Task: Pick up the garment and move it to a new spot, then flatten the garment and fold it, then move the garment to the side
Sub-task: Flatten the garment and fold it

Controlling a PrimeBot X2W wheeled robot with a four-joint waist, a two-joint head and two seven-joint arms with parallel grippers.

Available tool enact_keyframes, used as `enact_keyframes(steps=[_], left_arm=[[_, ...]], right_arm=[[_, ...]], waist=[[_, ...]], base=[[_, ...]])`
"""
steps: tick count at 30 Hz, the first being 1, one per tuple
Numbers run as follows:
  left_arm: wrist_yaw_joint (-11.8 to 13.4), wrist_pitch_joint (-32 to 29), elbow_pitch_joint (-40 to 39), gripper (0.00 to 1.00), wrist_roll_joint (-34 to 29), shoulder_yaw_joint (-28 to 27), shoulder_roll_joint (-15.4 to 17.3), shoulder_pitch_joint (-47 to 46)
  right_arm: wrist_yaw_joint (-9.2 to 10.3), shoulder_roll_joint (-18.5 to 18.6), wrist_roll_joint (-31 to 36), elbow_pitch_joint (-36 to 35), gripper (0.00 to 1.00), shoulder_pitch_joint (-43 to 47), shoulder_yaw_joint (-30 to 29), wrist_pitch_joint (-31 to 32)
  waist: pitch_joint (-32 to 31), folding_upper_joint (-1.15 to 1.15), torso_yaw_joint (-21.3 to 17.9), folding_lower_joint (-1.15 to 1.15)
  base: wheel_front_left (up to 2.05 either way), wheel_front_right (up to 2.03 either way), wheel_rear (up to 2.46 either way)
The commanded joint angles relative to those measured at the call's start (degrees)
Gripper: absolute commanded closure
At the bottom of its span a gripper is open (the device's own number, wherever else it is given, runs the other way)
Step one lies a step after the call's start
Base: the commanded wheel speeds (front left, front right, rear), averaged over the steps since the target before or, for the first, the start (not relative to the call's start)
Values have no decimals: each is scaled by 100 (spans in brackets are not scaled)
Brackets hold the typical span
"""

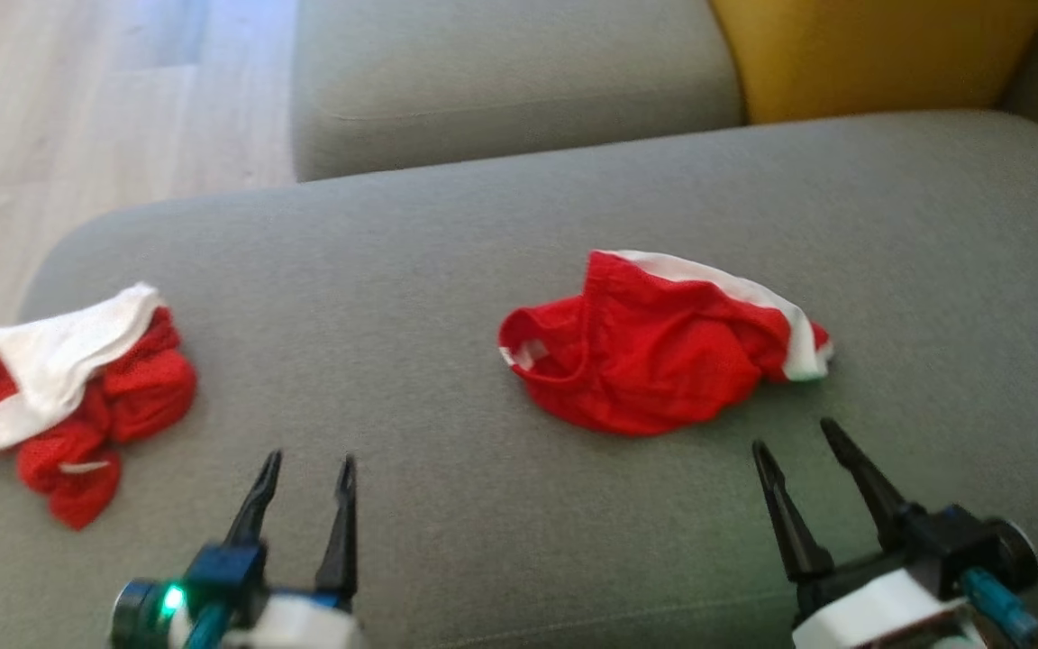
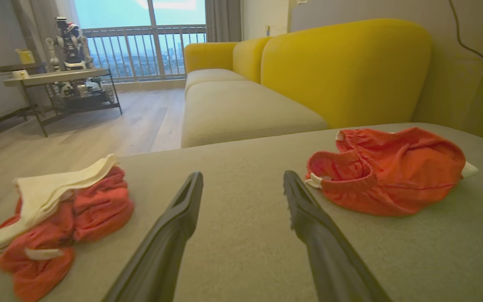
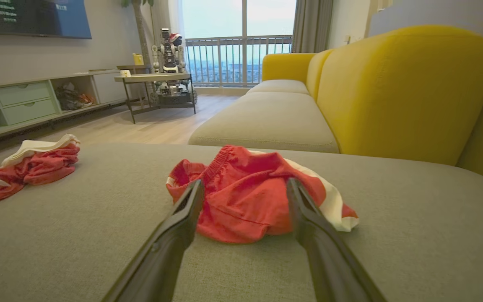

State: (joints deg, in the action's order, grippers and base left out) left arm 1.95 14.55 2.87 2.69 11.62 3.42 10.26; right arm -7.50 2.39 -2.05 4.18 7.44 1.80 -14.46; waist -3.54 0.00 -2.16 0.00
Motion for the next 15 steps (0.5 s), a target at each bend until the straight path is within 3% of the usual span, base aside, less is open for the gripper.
enact_keyframes(steps=[1, 7, 15], left_arm=[[-48, 45, 96, 0, 54, -73, -48, -650], [-397, 45, 1053, 0, 510, 624, -53, -2025], [-403, -481, 2174, 0, 1577, 1342, -54, -3959]], right_arm=[[1, 49, 9, -228, 0, -381, 176, -54], [1, 49, 51, -267, 0, -539, 325, -54], [1, 49, 124, -375, 0, -785, 478, -54]], waist=[[184, 0, -262, 0], [576, 0, -759, 0], [1312, 0, -1220, 0]], base=[[0, 0, 0], [0, 0, 0], [0, 0, 0]])
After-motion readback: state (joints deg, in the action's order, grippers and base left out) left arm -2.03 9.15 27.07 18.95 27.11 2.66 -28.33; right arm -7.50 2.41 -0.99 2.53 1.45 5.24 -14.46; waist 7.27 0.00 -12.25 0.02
